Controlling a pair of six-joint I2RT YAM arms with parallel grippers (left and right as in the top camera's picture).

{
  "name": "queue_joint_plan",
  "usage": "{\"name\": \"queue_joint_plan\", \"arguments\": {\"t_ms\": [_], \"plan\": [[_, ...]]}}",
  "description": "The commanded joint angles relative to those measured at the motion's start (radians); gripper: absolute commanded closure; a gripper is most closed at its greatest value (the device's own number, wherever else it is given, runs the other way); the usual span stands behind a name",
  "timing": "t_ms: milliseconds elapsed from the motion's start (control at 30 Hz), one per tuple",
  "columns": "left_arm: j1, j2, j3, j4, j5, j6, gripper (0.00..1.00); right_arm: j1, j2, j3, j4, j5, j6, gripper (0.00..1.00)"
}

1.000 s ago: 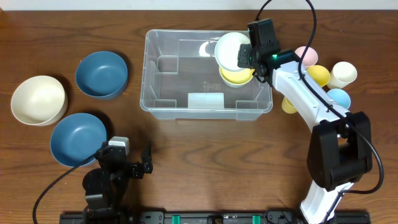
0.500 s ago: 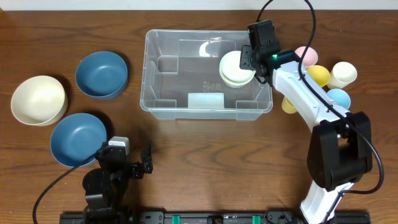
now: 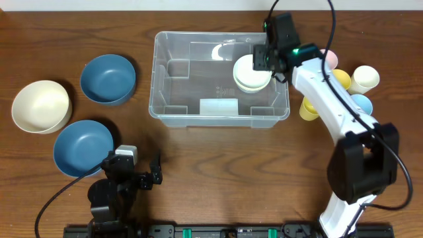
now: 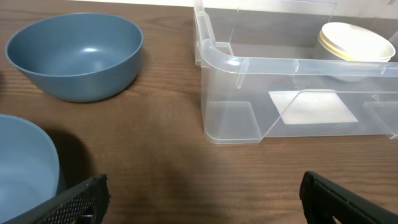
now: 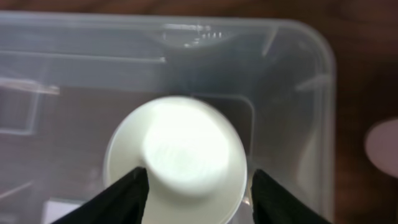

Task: Pack container
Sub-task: 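Move the right gripper to the cream cup and grasp it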

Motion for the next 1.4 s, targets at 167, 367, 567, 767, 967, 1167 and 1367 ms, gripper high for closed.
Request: {"name": "queue_joint_plan", "arguments": {"t_ms": [167, 367, 567, 767, 967, 1167, 1367], "plan": [[0.006, -0.001, -0.020, -0.002, -0.005, 0.017, 0.02, -0.156, -0.197, 0.142, -0.246, -0.014, 0.076, 0.38], [0.006, -0.001, -0.020, -0.002, -0.005, 0.017, 0.02, -0.415, -0.209, 0.134, -0.451, -0.016, 0.121, 0.36], [0.006, -0.001, -0.020, -0.002, -0.005, 0.017, 0.02, -0.609, -0.180, 0.083, -0.470, -0.043, 0.096, 0.38], [0.006, -0.001, -0.020, -0.002, -0.005, 0.017, 0.02, -0.687, -0.152, 0.009, -0.377, -0.045, 0.077, 0.39], [0.006, -0.001, -0.020, -0.002, -0.005, 0.017, 0.02, -0.740, -0.088, -0.042, -0.290, -0.045, 0.077, 0.40], [0.006, -0.001, -0.020, -0.002, -0.005, 0.017, 0.02, -0.764, 0.006, -0.044, -0.223, -0.045, 0.068, 0.42], [0.006, -0.001, -0.020, -0.002, -0.005, 0.017, 0.02, -0.763, 0.088, -0.044, -0.161, -0.061, 0.052, 0.43]]}}
